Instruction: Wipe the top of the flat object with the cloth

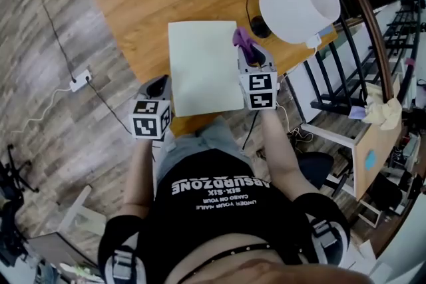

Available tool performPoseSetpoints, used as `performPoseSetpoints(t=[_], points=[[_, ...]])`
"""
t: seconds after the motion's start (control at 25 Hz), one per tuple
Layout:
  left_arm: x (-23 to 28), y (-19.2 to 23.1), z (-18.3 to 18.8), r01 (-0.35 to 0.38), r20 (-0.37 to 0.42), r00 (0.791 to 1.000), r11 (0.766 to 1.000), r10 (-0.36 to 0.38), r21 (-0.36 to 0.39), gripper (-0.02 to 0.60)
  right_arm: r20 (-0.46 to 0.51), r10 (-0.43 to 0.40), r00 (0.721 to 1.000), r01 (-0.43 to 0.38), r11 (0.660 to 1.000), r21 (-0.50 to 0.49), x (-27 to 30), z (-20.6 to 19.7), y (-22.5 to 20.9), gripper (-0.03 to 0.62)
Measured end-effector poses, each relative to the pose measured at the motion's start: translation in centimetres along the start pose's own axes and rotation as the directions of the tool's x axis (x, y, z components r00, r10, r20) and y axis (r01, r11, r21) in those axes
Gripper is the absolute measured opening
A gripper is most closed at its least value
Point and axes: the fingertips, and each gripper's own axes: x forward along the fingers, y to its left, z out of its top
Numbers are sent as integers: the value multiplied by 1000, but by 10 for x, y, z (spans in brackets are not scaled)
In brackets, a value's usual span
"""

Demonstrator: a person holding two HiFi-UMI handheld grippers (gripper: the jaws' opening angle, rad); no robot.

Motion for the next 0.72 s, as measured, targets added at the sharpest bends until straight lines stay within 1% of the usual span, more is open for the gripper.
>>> performPoseSetpoints(t=[0.2, 0.44, 0.6, 0.72], points=[[14, -4, -11, 25, -50, 998, 1000, -24, 10, 18, -64, -11, 998, 12, 1000, 9, 36, -6, -7, 86], [34, -14, -22, 62, -105, 993, 998, -59, 26, 18, -125, -37, 991, 36, 999, -14, 69, -14, -14, 86], [42, -18, -31, 63, -136, 989, 998, -59, 22, 18, -161, -47, 986, 43, 999, -26, 82, -19, -17, 86], [45, -18, -39, 58, -162, 985, 998, -54, 23, 18, -200, -34, 979, 29, 999, -30, 90, -27, -15, 87]])
